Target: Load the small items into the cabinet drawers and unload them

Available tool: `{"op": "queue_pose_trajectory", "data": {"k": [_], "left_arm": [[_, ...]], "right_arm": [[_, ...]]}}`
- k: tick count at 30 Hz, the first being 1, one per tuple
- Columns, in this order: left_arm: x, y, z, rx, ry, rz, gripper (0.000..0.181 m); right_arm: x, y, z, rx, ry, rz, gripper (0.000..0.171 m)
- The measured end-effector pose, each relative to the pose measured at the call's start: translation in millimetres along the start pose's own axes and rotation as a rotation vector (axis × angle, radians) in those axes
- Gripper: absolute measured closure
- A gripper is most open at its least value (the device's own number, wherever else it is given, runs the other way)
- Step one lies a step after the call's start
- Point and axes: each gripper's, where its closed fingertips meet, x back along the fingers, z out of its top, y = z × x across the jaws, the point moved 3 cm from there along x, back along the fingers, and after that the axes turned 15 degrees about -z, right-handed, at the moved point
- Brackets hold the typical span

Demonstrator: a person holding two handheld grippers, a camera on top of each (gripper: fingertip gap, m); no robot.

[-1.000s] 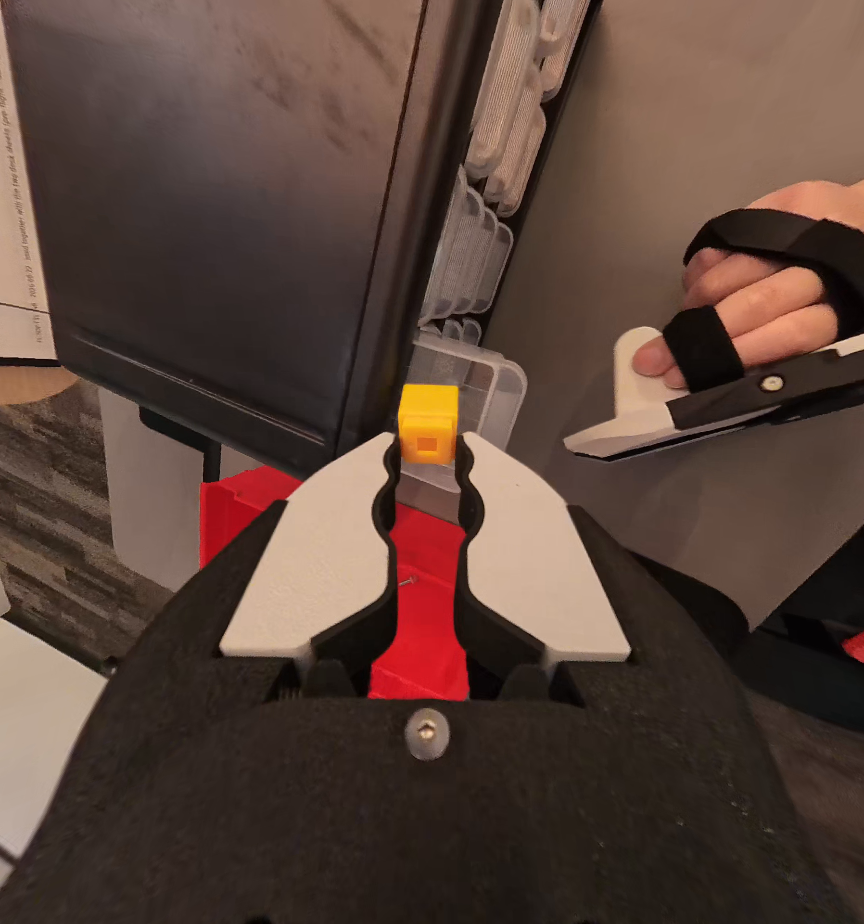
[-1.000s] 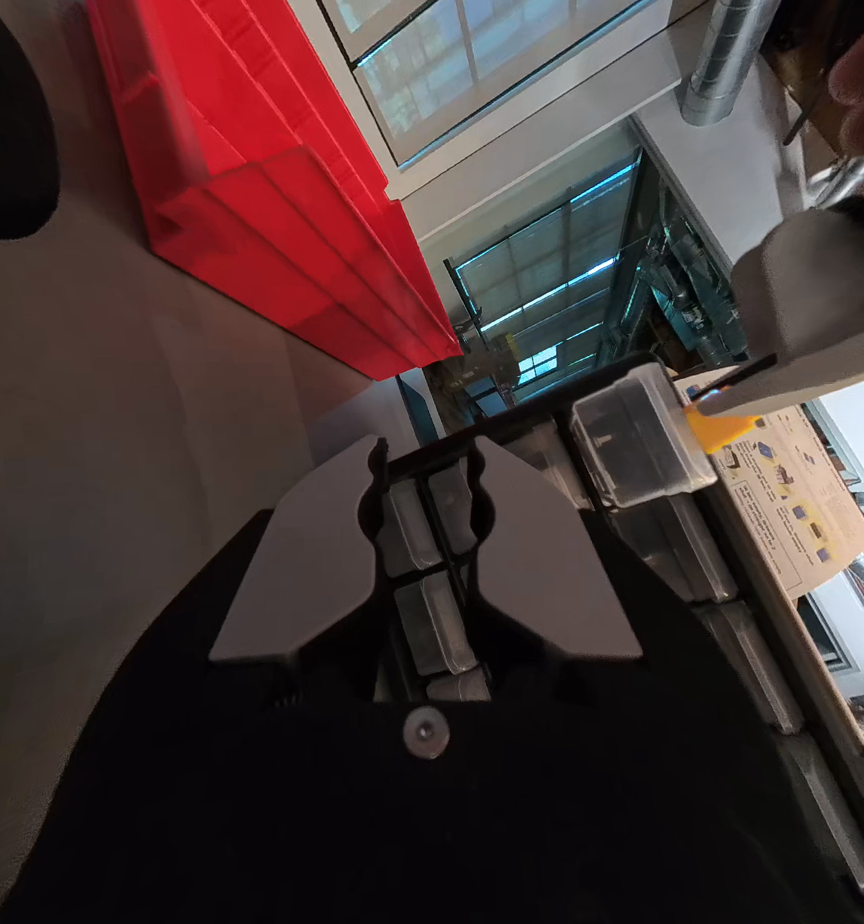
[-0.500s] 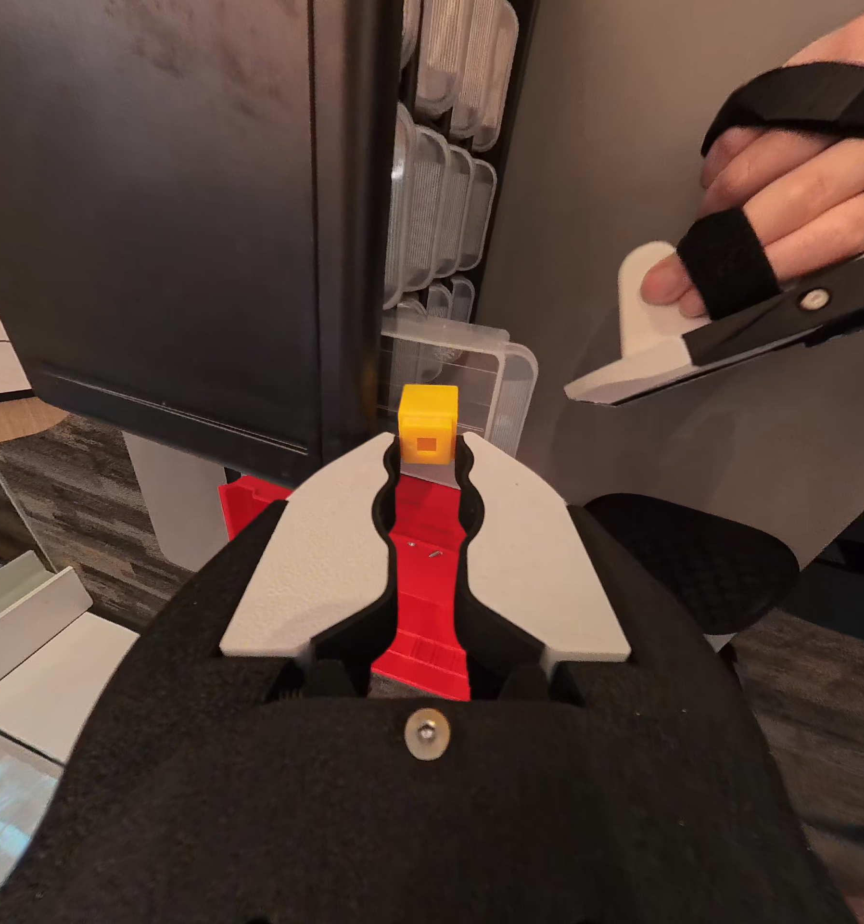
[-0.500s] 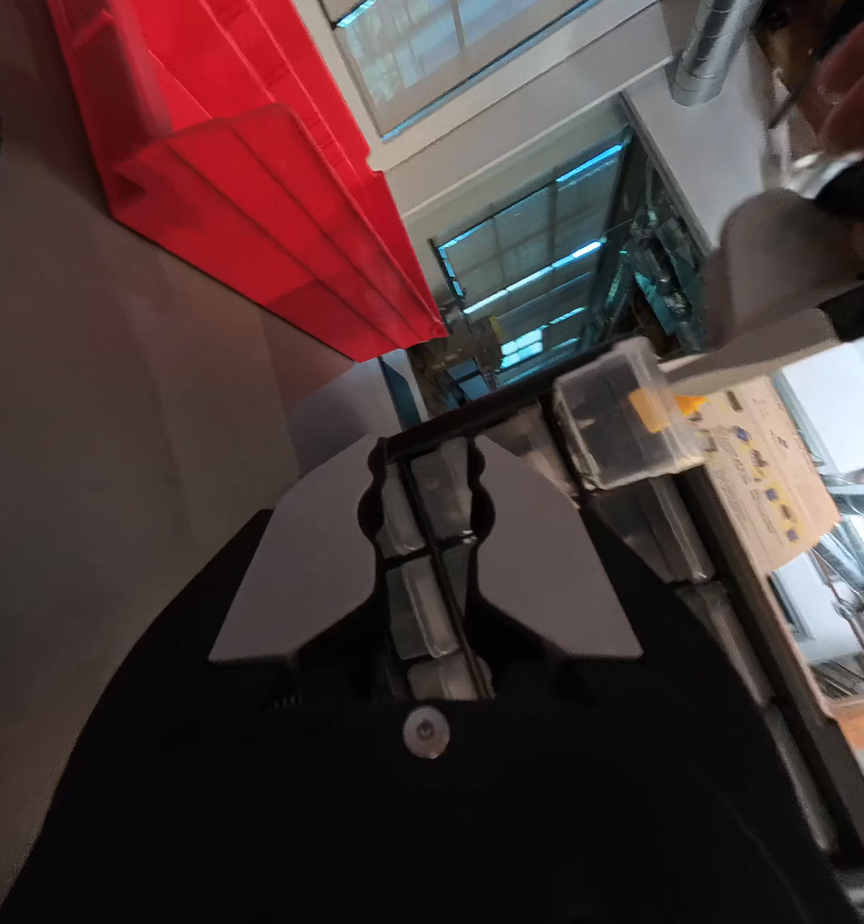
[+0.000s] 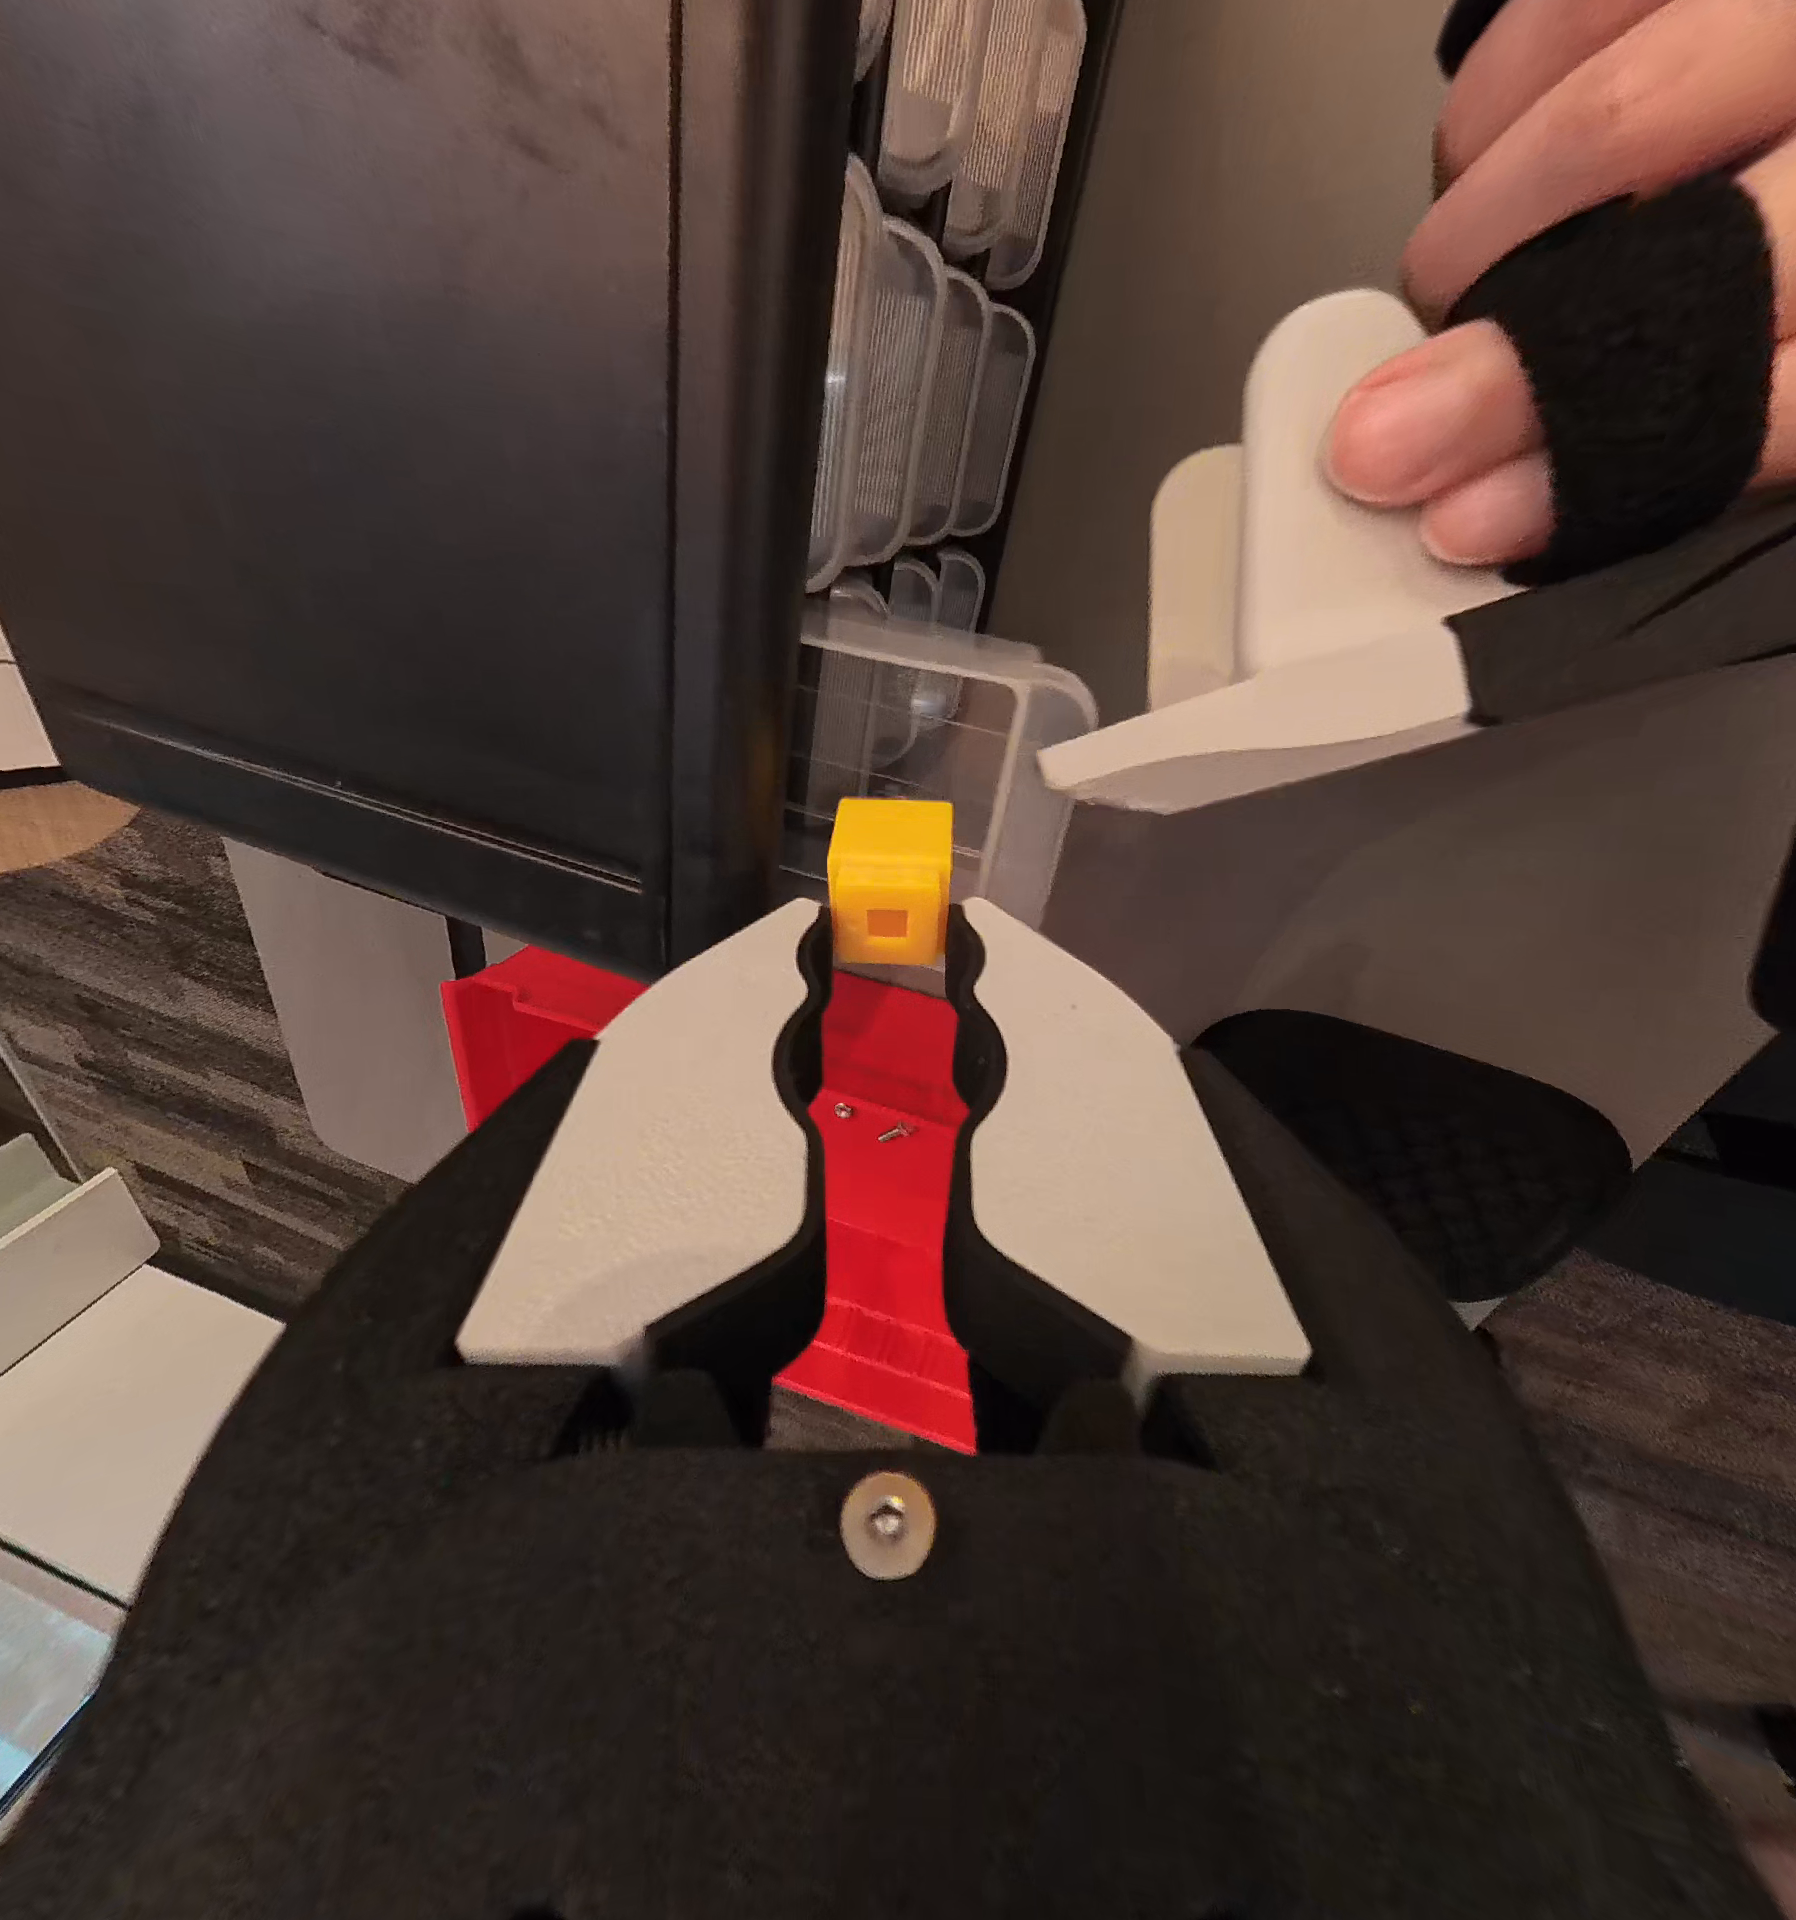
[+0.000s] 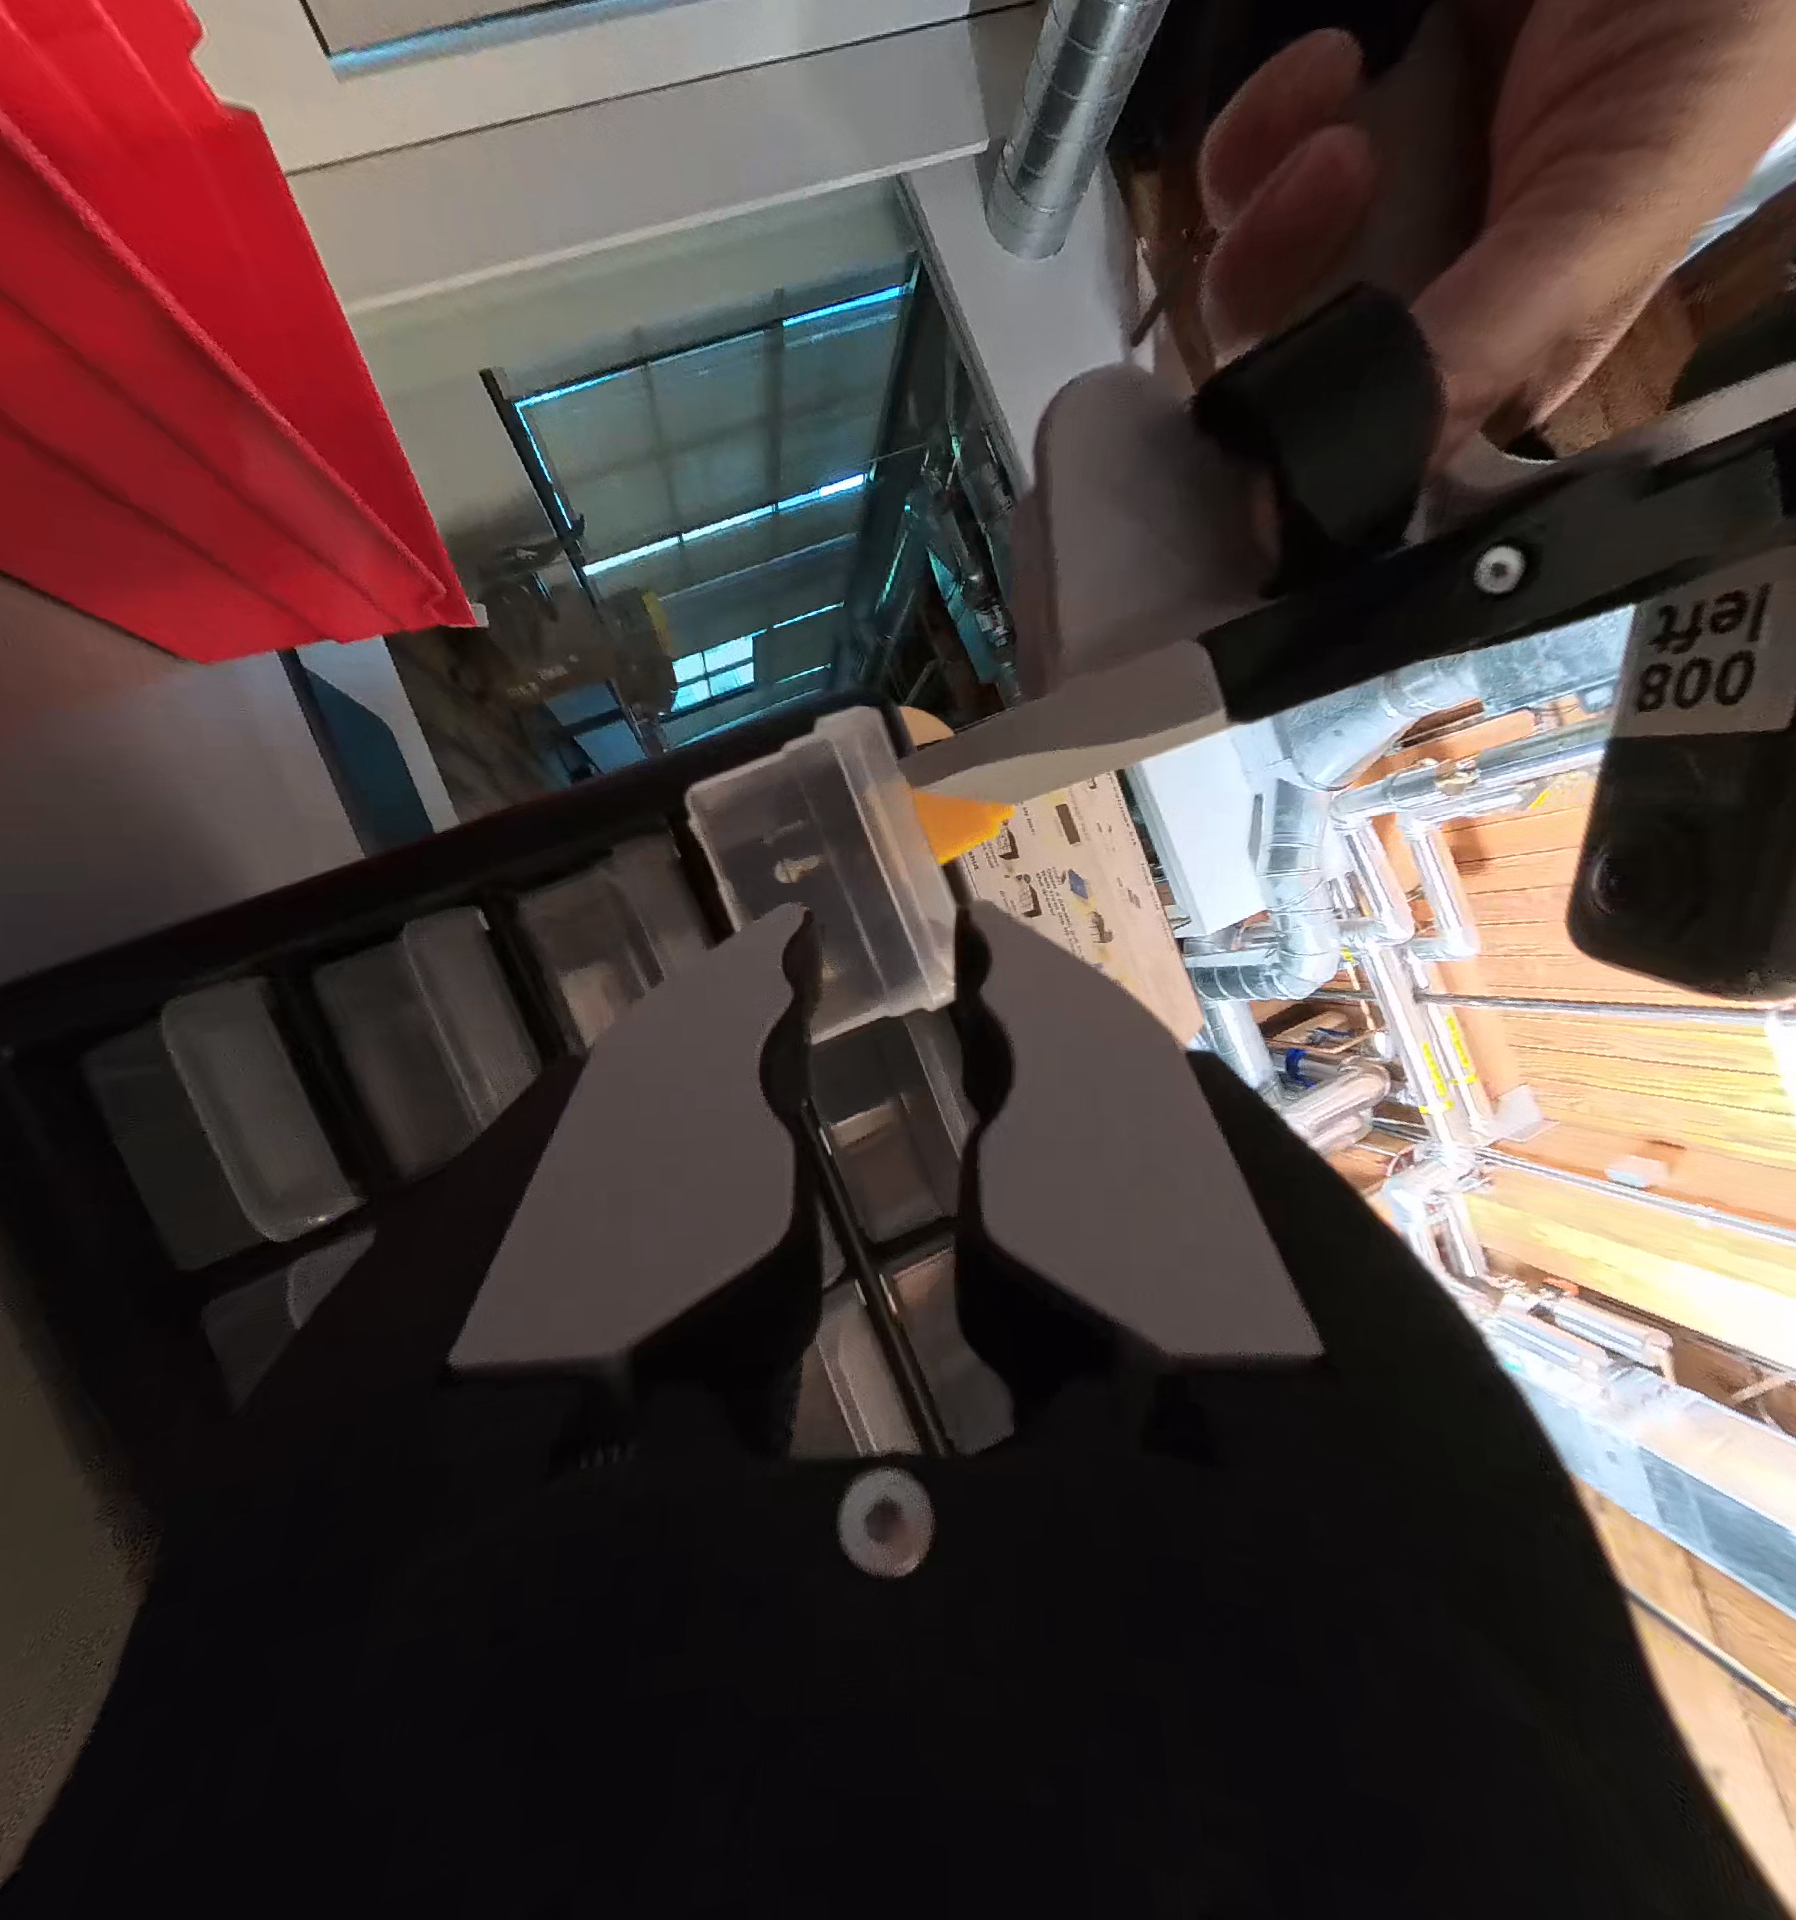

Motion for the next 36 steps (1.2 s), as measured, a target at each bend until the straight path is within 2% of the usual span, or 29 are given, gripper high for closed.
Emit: {"op": "queue_pose_trajectory", "data": {"k": [2, 15, 26, 33, 36], "left_arm": [[0.5, -1.4, 0.3, 0.002, -0.002, -0.004, 0.161], [-24.6, 6.0, -2.1, -0.049, -0.113, -0.071, 0.161], [-30.8, 5.0, 4.0, -0.075, -0.071, -0.089, 0.161], [-0.8, 9.4, 6.4, -0.046, 0.082, -0.076, 0.145], [23.5, 10.0, -2.3, -0.041, 0.169, -0.004, 0.144]], "right_arm": [[0.0, 5.5, 0.1, 0.013, 0.031, -0.057, 0.162], [22.0, 19.9, 17.3, -0.019, 0.076, -0.041, 0.163], [22.1, 17.8, 16.7, -0.015, 0.070, -0.023, 0.163], [19.1, 14.1, 15.9, -0.024, 0.048, -0.003, 0.162], [11.9, 10.0, 14.8, -0.018, 0.040, 0.002, 0.162]]}}
